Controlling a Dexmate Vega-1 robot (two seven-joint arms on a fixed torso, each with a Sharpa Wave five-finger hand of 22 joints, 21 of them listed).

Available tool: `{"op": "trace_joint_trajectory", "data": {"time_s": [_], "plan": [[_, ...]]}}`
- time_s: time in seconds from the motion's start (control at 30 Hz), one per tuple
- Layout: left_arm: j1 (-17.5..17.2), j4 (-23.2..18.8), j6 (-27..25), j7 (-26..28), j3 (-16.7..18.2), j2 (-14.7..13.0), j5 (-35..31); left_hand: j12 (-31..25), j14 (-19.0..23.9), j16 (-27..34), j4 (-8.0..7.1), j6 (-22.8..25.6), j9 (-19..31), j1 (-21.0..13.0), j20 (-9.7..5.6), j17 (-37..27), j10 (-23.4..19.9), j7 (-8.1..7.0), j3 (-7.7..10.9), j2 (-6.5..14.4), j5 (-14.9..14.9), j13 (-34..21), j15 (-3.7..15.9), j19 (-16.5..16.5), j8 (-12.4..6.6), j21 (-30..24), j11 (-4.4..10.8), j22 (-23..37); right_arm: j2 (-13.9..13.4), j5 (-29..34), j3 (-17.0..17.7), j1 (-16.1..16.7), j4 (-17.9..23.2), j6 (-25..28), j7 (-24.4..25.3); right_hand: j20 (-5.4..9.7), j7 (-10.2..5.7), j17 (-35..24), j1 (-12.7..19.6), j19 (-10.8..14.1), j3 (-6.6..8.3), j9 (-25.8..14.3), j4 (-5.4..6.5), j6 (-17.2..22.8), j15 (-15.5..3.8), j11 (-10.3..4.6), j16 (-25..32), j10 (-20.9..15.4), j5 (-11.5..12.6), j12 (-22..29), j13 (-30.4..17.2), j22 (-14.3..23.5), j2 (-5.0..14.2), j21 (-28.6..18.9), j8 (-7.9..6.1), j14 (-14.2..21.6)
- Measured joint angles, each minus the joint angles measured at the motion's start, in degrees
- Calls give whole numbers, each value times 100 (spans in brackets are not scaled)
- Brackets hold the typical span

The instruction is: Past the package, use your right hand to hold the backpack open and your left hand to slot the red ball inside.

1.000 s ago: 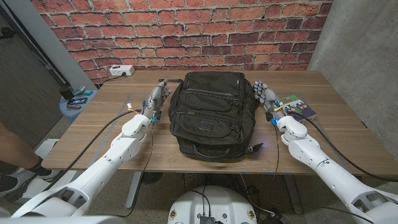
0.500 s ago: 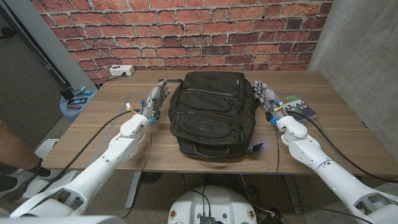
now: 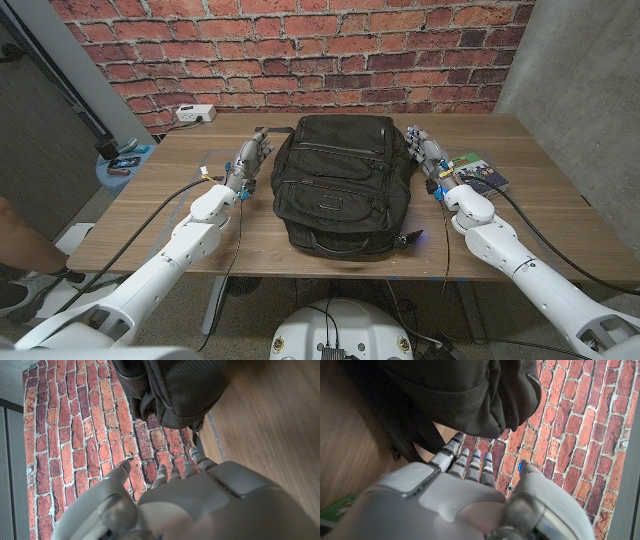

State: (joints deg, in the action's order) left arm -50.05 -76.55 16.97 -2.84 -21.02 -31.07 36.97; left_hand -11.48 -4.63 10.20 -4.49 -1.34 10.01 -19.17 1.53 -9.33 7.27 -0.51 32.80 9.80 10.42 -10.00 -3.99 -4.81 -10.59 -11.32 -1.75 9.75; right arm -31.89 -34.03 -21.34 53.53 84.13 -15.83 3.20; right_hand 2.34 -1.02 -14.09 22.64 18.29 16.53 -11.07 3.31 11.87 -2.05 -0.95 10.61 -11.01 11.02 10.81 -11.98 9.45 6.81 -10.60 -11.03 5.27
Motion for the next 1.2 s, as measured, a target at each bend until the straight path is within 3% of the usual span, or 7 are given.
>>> {"op": "trace_joint_trajectory", "data": {"time_s": [1.2], "plan": [[32, 109, 135, -172, 10, -16, 35, 0, 1, 0, 190, 0, -1, -106, 0, -2, 0, 41, 79, 1, -27, 1, 1, 0, 0, 0, 1, -1, -578, 610, 274, 816, 1426, 195, 736, 0, 10, 53, 48, -1, -10, 16, -121, 52, -20, 31, 22, -31, 0, 23, 27, 9, 3, 1, -23, 19]]}}
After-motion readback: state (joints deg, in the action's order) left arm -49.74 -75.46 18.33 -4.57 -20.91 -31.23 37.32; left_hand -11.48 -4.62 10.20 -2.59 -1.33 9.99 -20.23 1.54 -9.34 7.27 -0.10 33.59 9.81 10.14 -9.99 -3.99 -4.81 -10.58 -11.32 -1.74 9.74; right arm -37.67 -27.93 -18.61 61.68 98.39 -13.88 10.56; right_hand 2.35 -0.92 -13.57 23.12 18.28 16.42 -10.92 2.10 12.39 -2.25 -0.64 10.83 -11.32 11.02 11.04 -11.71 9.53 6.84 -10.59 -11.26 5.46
